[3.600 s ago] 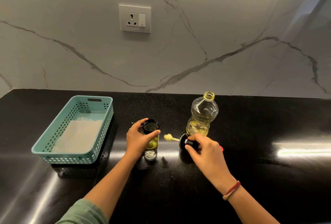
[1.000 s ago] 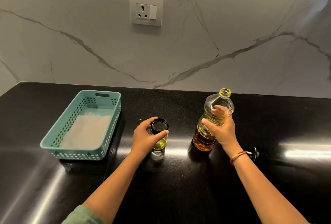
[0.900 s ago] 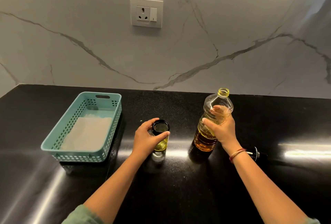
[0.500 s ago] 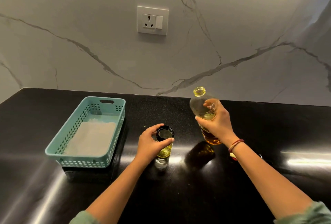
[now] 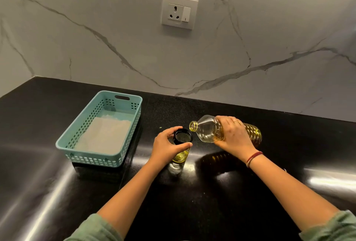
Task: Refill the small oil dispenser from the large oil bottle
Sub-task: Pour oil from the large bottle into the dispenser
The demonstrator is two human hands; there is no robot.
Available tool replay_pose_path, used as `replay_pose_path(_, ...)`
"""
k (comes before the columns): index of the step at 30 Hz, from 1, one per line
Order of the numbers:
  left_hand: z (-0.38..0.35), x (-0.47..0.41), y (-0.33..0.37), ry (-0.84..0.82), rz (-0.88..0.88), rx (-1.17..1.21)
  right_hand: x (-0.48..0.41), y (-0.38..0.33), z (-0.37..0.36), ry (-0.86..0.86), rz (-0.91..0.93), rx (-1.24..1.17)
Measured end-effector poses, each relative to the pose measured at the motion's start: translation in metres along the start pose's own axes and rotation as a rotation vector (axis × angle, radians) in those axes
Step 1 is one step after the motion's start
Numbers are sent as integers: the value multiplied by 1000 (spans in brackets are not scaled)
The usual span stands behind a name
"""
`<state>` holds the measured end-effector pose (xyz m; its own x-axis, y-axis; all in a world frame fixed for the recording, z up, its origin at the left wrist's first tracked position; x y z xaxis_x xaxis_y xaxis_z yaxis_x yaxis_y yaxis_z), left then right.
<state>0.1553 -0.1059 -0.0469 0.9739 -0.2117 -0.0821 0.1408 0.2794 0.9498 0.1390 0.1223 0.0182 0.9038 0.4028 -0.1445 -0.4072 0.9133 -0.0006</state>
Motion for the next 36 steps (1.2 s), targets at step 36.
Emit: replay_pose_path(36,1,0,0,-35,-13,-16,-10,-6,13,51,69,348)
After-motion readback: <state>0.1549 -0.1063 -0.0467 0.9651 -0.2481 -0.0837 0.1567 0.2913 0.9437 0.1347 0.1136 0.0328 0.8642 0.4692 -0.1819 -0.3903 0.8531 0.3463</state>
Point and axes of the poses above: each hand's wrist, its own x-axis away from the middle knuckle, its own z-axis out of the back of the hand, y = z × x, the point moved 4 cm from there along -x, towards the middle knuckle, and after that the axes turned 13 degrees about -y, right-handed, at the moved point
